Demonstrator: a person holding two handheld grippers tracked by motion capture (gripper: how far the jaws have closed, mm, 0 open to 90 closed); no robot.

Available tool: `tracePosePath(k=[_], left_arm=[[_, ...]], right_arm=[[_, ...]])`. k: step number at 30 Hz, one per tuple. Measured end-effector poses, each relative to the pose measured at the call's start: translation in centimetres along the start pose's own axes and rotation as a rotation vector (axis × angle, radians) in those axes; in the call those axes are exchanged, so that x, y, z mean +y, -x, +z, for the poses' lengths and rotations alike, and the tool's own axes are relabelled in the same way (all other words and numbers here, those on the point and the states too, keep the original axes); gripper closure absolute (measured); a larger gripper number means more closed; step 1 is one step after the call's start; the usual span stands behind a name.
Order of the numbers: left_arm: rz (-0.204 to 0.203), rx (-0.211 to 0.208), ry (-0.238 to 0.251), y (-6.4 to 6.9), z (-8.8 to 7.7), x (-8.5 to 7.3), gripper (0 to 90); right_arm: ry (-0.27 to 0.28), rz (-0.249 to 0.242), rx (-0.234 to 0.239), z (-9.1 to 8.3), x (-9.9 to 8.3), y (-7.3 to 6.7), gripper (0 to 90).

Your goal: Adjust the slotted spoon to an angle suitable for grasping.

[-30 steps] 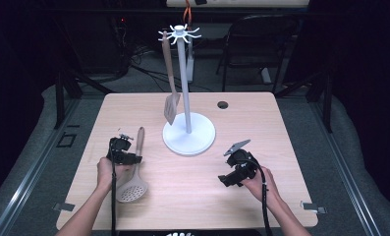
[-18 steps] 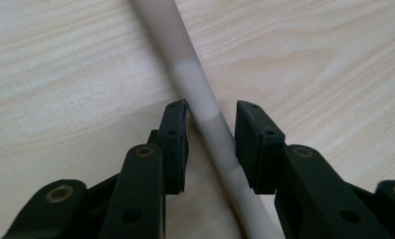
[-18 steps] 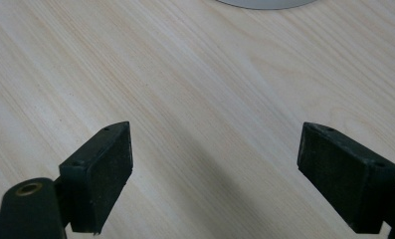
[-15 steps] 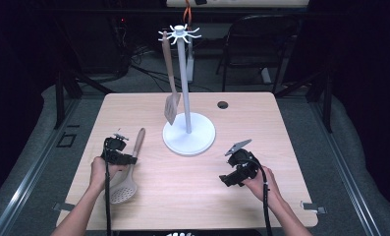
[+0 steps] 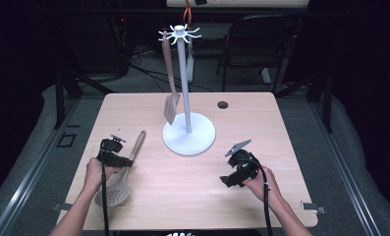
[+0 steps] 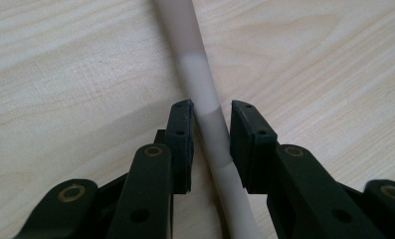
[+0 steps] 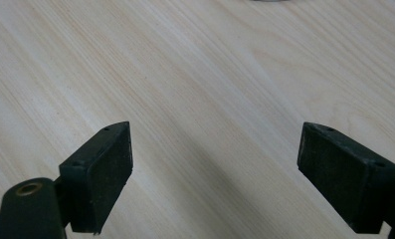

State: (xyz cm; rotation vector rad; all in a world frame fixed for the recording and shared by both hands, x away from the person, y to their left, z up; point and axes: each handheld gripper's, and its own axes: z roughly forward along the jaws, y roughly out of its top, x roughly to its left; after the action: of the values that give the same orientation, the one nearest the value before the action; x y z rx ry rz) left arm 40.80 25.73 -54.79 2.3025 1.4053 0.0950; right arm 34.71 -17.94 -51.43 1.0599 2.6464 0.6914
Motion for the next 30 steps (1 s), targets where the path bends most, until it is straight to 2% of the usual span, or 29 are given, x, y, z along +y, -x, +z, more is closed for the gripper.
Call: tracePosePath(k=[5,10,14,18,21,25,30], left_arm=[[-0.005,0.0,-0.005,0.0,0.0,0.1,70.4],[-0.023,0.005,0.013,0.1,-0.1,0.6,62.8],[-0.021,0.021,-0.003,0.4,0.4,1.2,60.7],[-0.01,0.052,-0.033,0.7,0.9,1.8,61.2],[-0.014,0.074,-0.031,0.8,0.9,2.3,65.5],[-0.021,0.087,-0.031,0.7,1.0,2.8,68.2],[-0.01,0.104,-0.058,0.7,1.4,3.0,68.5]], right_arm=[[0.003,0.003,0.001,0.2,0.1,-0.1,13.9],[-0.004,-0.002,-0.001,0.3,0.1,-0.1,13.9],[0.009,0.01,0.002,0.3,0.1,-0.1,13.9],[-0.003,0.001,-0.004,0.2,0.1,-0.1,13.9],[0.002,0.004,-0.001,0.3,0.1,0.0,13.9],[-0.003,0.002,-0.004,0.3,0.1,0.0,13.9],[-0.006,0.0,-0.007,0.3,0.1,0.0,13.9]])
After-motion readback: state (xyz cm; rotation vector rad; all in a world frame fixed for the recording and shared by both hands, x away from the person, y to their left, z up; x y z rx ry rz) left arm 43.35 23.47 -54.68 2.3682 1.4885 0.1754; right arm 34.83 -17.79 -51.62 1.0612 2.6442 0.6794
